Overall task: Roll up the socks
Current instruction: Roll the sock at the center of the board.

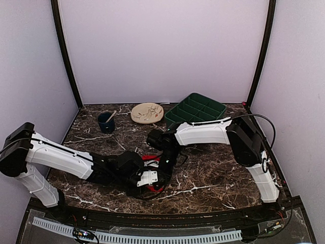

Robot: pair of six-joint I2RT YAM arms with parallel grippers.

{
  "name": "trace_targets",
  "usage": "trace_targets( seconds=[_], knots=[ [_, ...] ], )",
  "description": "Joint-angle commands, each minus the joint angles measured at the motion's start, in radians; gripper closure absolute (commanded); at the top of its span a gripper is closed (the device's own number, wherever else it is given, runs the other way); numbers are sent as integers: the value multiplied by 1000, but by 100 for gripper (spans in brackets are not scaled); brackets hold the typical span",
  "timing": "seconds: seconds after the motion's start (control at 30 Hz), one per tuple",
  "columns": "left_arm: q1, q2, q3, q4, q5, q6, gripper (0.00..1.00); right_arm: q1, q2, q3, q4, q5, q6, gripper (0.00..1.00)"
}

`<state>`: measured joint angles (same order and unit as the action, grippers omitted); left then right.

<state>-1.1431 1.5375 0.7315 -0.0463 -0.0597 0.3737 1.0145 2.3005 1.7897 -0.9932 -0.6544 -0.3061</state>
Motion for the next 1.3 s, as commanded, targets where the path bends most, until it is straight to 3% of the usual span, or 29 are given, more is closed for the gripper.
trace_targets(
  seconds=[0.0,0.23,0.6,0.7,0.87,1.27],
  knots=[
    [3,12,29,-28,46,-3,64,4,17,27,-12,-16,-13,100],
    [6,34,43,-71,62,-24,86,3,15,27,-14,-14,-13,100],
    [12,50,61,-122,84,-63,99,2,17,18,-8,2,-5,97],
    [19,45,62,-127,92,-74,100,-5,8,10,7,14,5,82],
    [37,52,85,-155,120,-97,100,-27,-29,-41,52,3,18,66],
    [101,82,161,-232,252,-208,100,-72,-141,-196,204,-46,56,59]
  ],
)
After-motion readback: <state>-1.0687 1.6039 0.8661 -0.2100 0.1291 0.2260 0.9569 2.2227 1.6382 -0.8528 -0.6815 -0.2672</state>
